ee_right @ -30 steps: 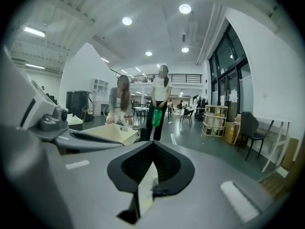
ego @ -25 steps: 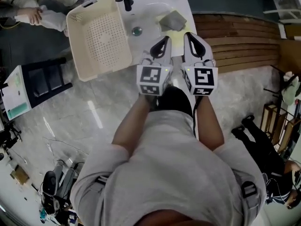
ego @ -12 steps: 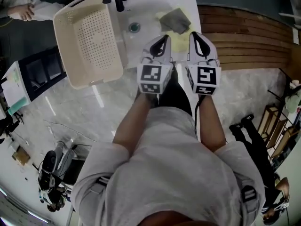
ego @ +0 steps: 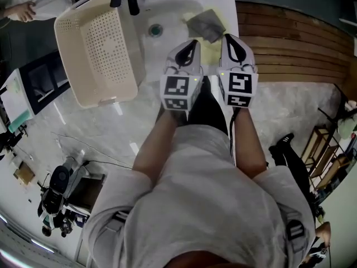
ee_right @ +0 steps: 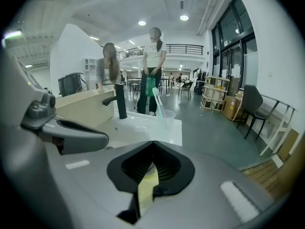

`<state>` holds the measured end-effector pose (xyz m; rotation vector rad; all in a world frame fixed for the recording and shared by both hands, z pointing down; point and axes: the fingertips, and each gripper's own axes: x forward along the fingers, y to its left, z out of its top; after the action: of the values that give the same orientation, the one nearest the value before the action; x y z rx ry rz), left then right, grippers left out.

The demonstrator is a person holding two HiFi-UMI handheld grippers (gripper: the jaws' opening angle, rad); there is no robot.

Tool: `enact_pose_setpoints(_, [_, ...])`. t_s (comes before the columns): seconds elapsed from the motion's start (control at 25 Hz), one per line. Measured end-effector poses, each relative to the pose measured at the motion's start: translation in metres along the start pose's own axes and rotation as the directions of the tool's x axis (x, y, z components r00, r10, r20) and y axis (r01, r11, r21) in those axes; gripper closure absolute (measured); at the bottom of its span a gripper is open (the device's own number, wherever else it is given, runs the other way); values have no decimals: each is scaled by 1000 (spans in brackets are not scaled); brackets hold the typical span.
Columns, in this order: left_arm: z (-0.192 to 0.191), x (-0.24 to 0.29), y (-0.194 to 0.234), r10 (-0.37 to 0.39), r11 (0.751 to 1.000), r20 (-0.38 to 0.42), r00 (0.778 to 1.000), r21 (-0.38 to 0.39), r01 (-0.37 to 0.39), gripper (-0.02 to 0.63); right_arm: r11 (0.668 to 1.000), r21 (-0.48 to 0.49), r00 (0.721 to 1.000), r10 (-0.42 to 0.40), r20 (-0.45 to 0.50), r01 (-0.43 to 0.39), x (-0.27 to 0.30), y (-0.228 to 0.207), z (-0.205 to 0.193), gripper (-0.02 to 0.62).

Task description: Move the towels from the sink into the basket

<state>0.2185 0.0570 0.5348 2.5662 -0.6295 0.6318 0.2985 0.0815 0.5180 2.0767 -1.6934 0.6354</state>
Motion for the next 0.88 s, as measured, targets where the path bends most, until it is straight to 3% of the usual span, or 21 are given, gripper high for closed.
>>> enact_pose_setpoints(0.04, [-1,2,1,4,1000,-3,1000,-2,-4,591,1000,1,1000,-4,-7,4,4,-2,-2,585])
enact_pose_setpoints(0.12, [-4,5,2,9,1000,-13,1000,-5,-9,590,1000,23,1000,5,-25,-5,11,-4,-7,474])
enact_pose_setpoints(0.8, [-15,18,15,49,998,-41,998,-48,-51,591,997,-8,975,73,-208,-76,53,-8,-40,474])
enact_pose_setpoints(0.88, [-15,19,16,54,997,-40,998,-52,-56,591,997,-29,974,64,-219,-73,55,-10,-40,536])
